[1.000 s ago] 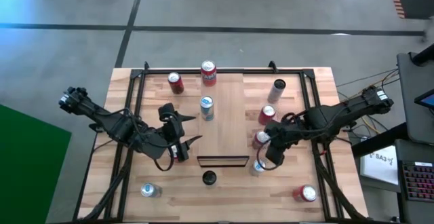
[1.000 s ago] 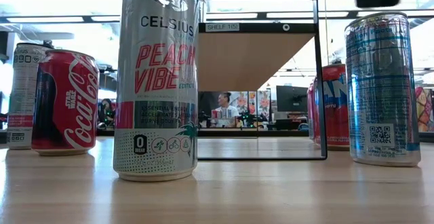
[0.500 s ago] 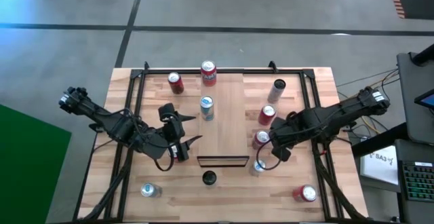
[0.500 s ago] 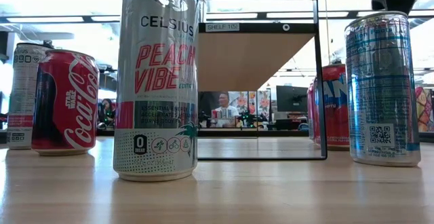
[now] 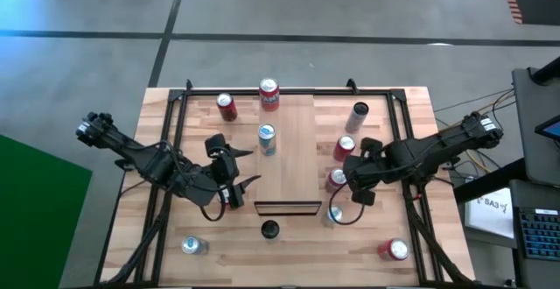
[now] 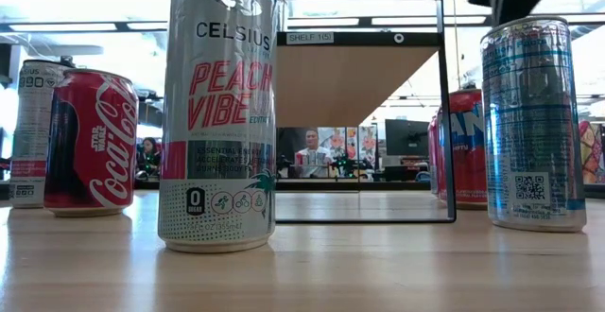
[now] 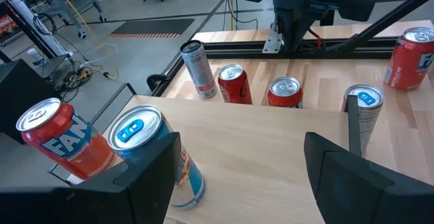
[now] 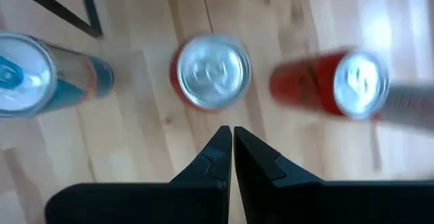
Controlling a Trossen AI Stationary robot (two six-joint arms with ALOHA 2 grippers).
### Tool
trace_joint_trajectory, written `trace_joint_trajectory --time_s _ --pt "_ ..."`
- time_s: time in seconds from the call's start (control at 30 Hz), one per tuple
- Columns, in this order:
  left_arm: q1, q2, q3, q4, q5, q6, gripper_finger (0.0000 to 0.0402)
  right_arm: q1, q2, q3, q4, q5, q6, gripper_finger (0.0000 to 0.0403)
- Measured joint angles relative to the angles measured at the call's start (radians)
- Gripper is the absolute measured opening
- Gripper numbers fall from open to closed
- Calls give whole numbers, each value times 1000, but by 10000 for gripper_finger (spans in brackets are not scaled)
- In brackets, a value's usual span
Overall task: Place canned beverage on shelf
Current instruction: Put the red and black soda can on the right shelf
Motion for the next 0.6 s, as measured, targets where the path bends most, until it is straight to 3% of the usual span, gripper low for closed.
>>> trace_joint_trajectory --time_s 0.27,0.6 --pt "1 -2 0 8 -20 29 279 -2 -146 -97 268 44 -159 9" --pt "4 -3 0 10 -79 52 279 -2 -357 -400 581 173 -310 9"
